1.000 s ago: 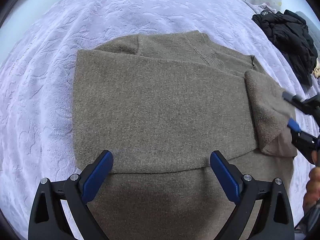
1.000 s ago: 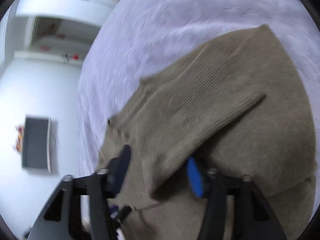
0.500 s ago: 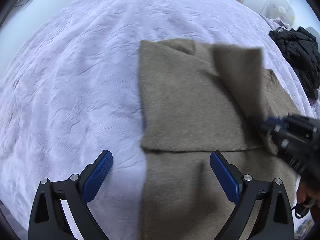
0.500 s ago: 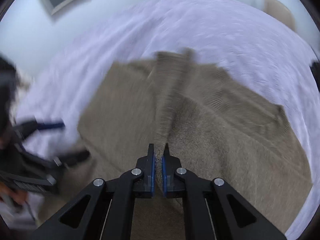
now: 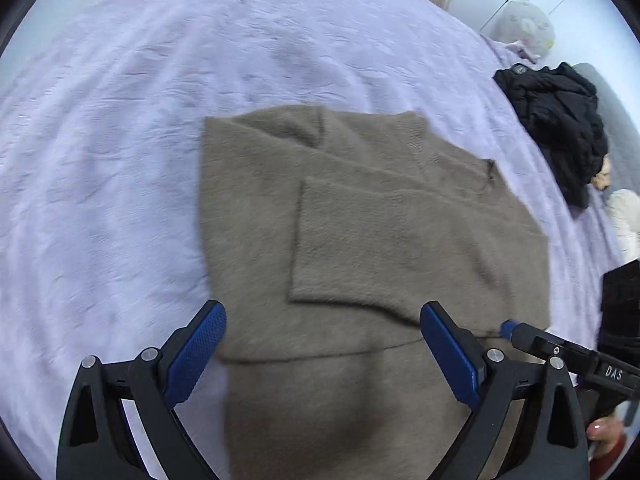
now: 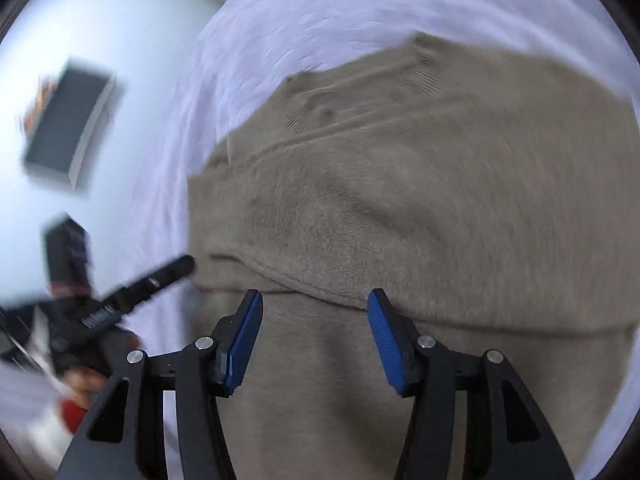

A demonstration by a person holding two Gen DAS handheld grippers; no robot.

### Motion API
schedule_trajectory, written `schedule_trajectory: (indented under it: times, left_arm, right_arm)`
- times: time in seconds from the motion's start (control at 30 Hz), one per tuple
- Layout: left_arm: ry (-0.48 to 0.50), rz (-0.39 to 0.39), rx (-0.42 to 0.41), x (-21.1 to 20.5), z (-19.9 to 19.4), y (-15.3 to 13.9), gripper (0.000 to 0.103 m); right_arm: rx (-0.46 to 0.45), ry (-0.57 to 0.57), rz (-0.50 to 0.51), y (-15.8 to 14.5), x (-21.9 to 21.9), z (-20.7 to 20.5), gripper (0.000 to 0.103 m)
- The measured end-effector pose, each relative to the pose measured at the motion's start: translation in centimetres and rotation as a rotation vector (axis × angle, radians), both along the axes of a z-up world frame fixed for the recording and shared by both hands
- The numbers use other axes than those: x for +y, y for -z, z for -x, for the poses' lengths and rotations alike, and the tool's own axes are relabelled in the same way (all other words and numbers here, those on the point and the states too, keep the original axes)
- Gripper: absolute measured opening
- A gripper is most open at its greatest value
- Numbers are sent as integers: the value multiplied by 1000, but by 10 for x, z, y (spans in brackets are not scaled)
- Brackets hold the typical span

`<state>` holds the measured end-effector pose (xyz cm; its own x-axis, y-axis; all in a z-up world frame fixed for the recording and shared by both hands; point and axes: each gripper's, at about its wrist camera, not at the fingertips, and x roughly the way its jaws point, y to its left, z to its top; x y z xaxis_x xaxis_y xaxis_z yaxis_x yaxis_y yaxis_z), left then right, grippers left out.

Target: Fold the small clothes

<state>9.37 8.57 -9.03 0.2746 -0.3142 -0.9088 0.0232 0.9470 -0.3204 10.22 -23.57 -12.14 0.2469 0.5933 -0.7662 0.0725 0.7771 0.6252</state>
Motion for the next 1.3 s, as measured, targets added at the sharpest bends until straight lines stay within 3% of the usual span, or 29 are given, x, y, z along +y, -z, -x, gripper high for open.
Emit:
schedule_trajectory:
  times: [0.03, 0.1, 0.2, 0.3, 0.4, 0.47, 0.5, 0.67, 0.8, 0.9, 1.03, 1.1, 1.17, 1.2, 1.3]
  left_arm:
    - [2, 27, 5, 1, -5, 1, 98]
    - [1, 82, 23, 5, -15, -1, 84]
    - [-37, 89, 39, 15, -15, -3, 84]
    - [-56, 37, 29, 20, -11, -6, 84]
    - [-50, -17, 7, 22, -5, -9, 84]
    - [-49, -35, -4, 26, -1, -11, 84]
    - [-52, -39, -9, 29, 1, -12, 84]
    - [-71, -46, -62, 37, 4, -24, 85]
    - [-61, -78, -45, 35, 1, -19, 85]
    - [-48, -96, -35, 28, 1, -13, 85]
    - [-12, -88, -35, 8, 2, -9, 85]
    - [4, -75, -41, -2, 0, -10, 85]
    - [13, -63, -47, -13, -4, -9, 85]
    - [13, -61, -48, -18, -7, -8, 85]
    - [6, -87, -43, -27, -16, 1, 85]
  right_arm:
    - [18, 51, -94, 5, -5, 0, 59]
    - [42, 115, -260, 17, 0, -3, 59]
    - [113, 151, -420, 45, 32, -10, 59]
    - [164, 157, -445, 65, 66, -19, 58]
    - [154, 234, -486, 76, 80, -25, 51]
    - [176, 273, -500, 79, 80, -25, 38]
    - [188, 273, -506, 82, 84, -28, 10]
    - [94, 157, -449, 55, 102, -40, 7]
    - [140, 79, -352, 62, 111, -38, 7]
    - [187, 41, -340, 73, 116, -36, 7]
    - [164, -30, -238, 45, 106, -34, 11]
    - [96, -58, -163, 18, 84, -30, 13]
    - [20, -31, -66, -8, 46, -26, 40]
    - [-10, 7, -2, -15, 23, -26, 60]
    - [-75, 185, 199, -34, -52, -26, 60]
